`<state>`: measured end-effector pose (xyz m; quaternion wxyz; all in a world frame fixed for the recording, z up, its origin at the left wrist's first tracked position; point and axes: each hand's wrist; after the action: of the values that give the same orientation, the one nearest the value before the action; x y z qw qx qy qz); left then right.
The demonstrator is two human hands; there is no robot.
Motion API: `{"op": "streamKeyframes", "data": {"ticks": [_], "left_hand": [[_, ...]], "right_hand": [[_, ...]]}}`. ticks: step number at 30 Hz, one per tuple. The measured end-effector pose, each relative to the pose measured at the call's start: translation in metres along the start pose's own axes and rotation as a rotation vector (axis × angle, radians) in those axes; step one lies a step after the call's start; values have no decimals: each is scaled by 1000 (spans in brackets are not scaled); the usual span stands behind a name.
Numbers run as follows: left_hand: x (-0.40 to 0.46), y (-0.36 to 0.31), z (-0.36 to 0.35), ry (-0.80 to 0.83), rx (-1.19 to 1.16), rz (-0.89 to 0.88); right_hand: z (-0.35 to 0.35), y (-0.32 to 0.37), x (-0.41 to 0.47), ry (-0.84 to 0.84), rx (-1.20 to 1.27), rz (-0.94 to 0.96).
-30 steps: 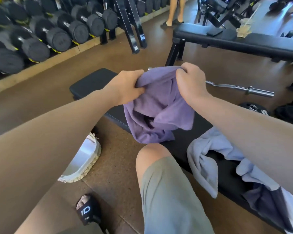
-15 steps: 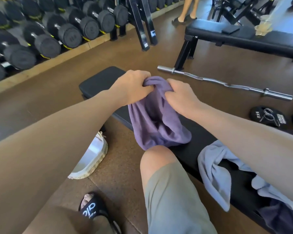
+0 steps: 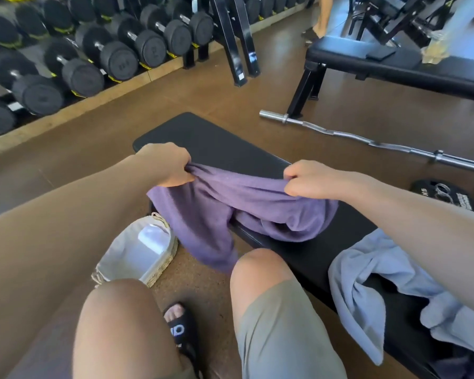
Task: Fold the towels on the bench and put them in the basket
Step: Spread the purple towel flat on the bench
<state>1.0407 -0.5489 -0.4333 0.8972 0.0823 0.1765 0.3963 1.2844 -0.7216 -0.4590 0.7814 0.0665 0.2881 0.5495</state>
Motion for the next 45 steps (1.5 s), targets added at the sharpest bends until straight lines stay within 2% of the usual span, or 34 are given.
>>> {"op": "streamKeyframes", "data": {"ticks": [3, 6, 9, 12, 15, 17, 19, 22, 27, 35, 37, 40, 41, 43, 45], "left_hand": [[20, -4, 19, -151, 5, 64], [46, -8, 54, -332, -90, 148], [75, -6, 96, -578, -140, 217], [87, 0, 126, -715, -110, 240], [87, 7, 121, -710, 83, 161], [88, 10, 91, -645, 293, 91], [89, 10, 48, -525, 392, 29], [86, 7, -19, -332, 385, -25], [68, 9, -91, -147, 411, 4], [60, 34, -127, -90, 372, 109], [65, 35, -126, -61, 348, 127], [76, 27, -119, -103, 163, 165], [80, 21, -114, -141, 65, 178], [89, 5, -107, -198, -114, 174], [97, -14, -108, -164, -313, 131]], "right_hand": [[19, -6, 15, -215, -49, -30], [65, -13, 25, -595, -138, -104], [116, -9, 19, -943, -219, -91], [131, -3, 10, -1080, -291, -12], [100, -2, 2, -976, -320, 57], [60, -5, 0, -758, -365, 31], [17, -8, 1, -507, -373, 9], [-42, -11, 7, -270, -327, -5], [-90, -6, 19, 1, -114, -22], [-89, 22, 29, 325, 132, 2], [-87, 26, 39, 252, 133, 48], [-89, 22, 66, -156, 37, 137], [-90, 20, 75, -239, 7, 189], [-96, 16, 94, -279, -151, 320], [-104, 14, 110, -255, -335, 357]]}}
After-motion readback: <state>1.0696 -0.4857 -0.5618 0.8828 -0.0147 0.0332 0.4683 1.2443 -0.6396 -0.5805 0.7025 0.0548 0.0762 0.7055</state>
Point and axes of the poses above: each hand's wrist, its own x-axis towards the middle knuckle, its own z-axis out of the back of the hand, y = z × x, and after that the axes turned 1 degree about y, right-handed
